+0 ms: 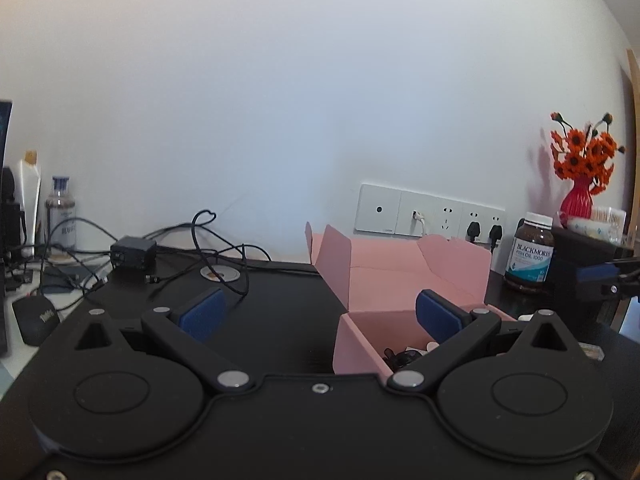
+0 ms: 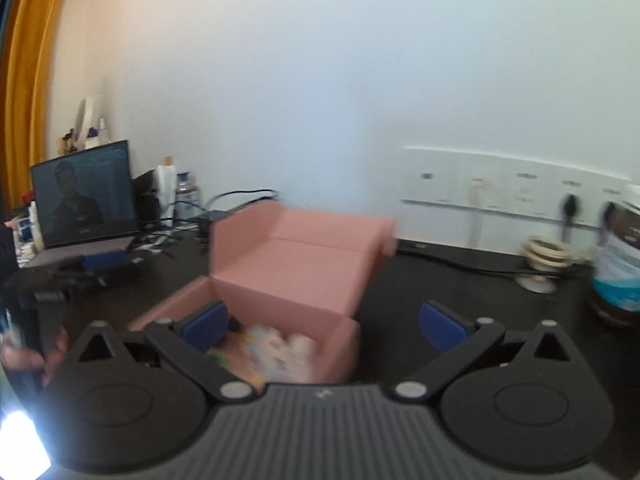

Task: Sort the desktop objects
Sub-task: 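Withdraw the right tool from the pink box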

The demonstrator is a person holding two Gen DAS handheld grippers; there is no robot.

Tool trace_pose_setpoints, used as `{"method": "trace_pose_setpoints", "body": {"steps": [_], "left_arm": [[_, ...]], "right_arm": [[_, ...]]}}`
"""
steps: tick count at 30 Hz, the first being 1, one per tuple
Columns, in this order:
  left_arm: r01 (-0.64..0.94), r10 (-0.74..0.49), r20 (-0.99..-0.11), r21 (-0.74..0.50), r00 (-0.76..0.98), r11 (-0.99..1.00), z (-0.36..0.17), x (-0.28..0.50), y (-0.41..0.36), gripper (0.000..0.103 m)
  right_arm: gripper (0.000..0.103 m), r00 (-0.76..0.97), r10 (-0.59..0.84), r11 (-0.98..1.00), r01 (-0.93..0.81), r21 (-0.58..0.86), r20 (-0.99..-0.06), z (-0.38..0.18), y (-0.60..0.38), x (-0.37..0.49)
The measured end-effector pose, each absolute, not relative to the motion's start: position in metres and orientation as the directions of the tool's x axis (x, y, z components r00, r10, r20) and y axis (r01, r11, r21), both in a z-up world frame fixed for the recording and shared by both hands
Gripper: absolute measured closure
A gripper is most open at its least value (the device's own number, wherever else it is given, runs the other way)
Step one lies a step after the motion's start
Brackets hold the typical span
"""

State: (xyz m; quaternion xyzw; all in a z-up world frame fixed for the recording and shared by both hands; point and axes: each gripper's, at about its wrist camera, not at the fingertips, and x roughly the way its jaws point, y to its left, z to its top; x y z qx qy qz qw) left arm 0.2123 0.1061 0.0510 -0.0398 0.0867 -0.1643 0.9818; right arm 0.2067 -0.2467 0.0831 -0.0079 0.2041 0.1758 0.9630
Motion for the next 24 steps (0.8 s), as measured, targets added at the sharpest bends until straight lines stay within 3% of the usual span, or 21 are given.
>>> {"method": "trace_pose_setpoints", "body": {"steps": [6, 14, 24], "left_arm": [[0.315, -0.318, -0.159, -0.044, 0.935, 0.948, 0.05, 0.208, 0.095, 0.0], [0.293, -0.293, -0.172, -0.024, 0.941, 0.956, 0.05, 0.208, 0.091, 0.0], [0.249, -0.244, -0.159, 0.012, 0.957, 0.968, 0.05, 0.204, 0.087, 0.0]], "right_arm": [[0.001, 0.861, 0.25, 0.968, -0.22, 0.119, -0.443, 0.053, -0.32, 0.184], [0.001, 0.884, 0.274, 0.958, -0.218, 0.184, -0.379, 0.035, -0.336, 0.166], [0.001, 0.887, 0.251, 0.963, -0.187, 0.195, -0.387, 0.033, -0.337, 0.163]]}}
